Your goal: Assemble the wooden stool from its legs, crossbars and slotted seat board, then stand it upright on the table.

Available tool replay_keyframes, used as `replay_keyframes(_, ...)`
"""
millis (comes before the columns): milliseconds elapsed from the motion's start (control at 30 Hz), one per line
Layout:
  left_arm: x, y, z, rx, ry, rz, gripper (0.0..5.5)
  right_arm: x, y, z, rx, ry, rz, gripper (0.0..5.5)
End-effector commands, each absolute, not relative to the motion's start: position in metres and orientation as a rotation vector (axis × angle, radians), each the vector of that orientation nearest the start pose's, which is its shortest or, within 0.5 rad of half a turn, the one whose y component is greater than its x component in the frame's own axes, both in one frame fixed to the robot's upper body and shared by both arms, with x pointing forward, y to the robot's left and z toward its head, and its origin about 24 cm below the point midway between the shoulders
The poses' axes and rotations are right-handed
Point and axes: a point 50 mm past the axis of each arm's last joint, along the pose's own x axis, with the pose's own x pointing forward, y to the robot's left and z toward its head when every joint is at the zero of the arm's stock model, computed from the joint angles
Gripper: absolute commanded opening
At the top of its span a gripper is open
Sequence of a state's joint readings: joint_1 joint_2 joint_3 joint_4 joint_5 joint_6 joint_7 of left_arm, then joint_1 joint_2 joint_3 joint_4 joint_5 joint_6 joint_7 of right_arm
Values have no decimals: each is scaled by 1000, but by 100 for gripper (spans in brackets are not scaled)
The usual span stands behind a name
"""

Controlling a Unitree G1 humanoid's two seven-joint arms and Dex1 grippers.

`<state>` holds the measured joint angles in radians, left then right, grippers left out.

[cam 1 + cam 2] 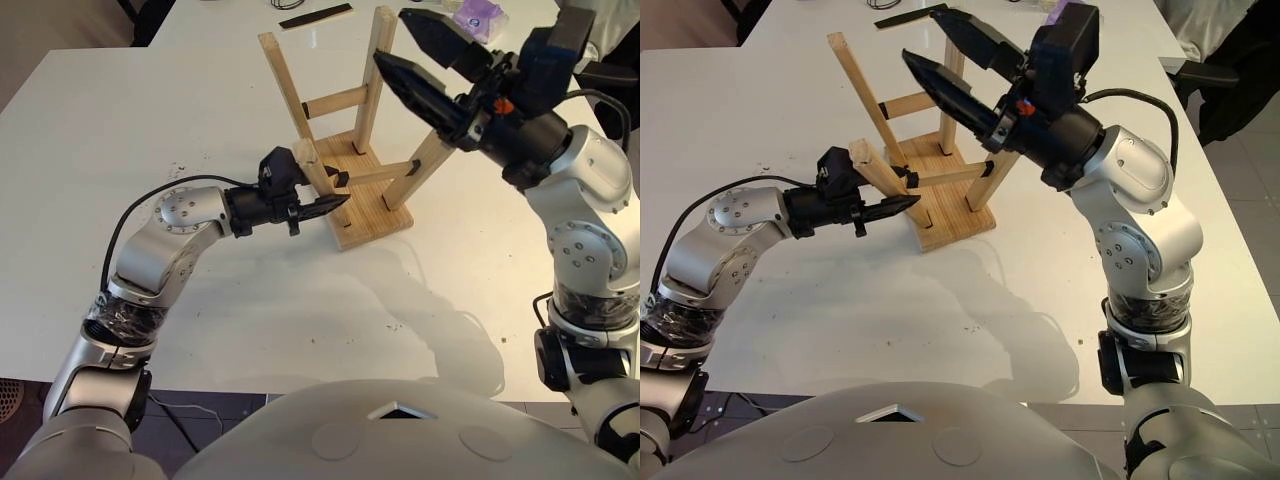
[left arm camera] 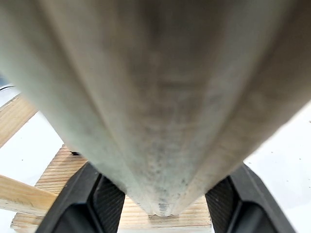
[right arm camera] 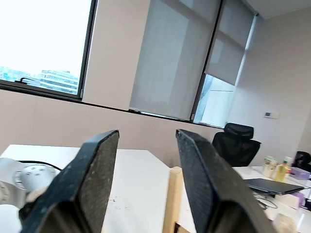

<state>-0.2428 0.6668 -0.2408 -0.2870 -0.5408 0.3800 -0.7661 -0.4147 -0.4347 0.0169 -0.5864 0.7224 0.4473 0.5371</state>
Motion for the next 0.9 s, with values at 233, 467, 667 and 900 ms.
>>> replay_keyframes(233,240,163,49,92,604,-1018,205,262,-76,213,-29,-357,905,217)
replay_keyframes(467,243,164,45,95,614,-998,205,282,-54,146,-162,-60,869,217)
replay_keyframes(667,249,167,43,104,620,-957,205,265,-54,59,-308,316,919,217)
replay_keyframes(900,252,168,39,89,625,-923,205,269,-47,88,-73,238,925,217)
